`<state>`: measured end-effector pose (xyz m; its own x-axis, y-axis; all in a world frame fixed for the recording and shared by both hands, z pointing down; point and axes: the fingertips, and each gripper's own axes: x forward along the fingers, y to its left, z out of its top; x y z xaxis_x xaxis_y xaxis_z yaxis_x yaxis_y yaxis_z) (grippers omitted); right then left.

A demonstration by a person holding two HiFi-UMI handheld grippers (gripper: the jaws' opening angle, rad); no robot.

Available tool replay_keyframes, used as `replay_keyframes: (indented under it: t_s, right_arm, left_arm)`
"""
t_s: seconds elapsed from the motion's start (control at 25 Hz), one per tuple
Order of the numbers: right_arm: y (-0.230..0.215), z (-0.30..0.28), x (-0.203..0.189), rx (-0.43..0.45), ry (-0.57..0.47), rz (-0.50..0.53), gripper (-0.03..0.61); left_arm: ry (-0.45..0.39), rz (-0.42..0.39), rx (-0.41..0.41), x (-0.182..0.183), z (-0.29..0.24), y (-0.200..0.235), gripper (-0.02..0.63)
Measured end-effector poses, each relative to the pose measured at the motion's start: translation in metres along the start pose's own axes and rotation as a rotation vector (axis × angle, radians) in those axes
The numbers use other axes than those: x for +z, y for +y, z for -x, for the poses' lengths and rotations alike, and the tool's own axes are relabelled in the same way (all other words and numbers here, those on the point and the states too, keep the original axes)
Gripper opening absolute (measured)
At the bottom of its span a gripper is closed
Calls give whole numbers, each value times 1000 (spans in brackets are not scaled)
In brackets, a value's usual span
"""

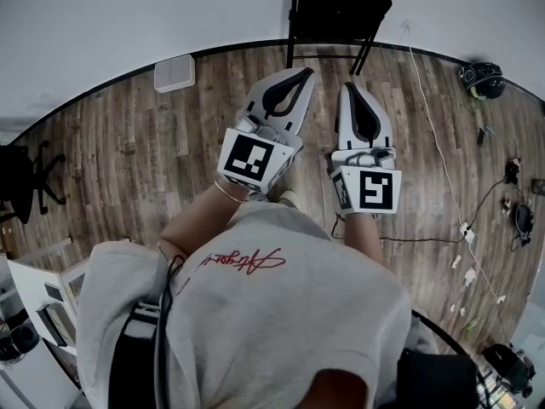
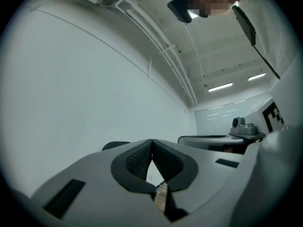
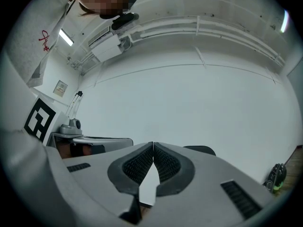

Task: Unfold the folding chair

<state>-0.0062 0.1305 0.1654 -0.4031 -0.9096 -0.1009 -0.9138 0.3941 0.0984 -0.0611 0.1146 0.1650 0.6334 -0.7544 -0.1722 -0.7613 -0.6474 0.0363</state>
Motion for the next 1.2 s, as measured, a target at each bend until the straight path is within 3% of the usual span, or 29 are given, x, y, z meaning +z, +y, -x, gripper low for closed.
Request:
replay_keyframes:
  t_s: [0.32, 0.56, 1.0, 1.2]
  right_arm:
    - [-28, -20, -8, 36, -5, -10, 15]
    - [-58, -70, -30, 48, 10, -9, 15]
    - [-136, -234, -38, 11, -31, 36, 15]
    - [-162, -269, -68, 98, 67, 122, 15]
  left_arm:
    - [0, 9, 66, -9, -25, 9, 15]
    - [3, 16, 61, -25, -78, 43, 15]
    - [27, 18, -47, -45, -226, 148, 15]
    - [72, -38, -69, -63, -268, 172, 17]
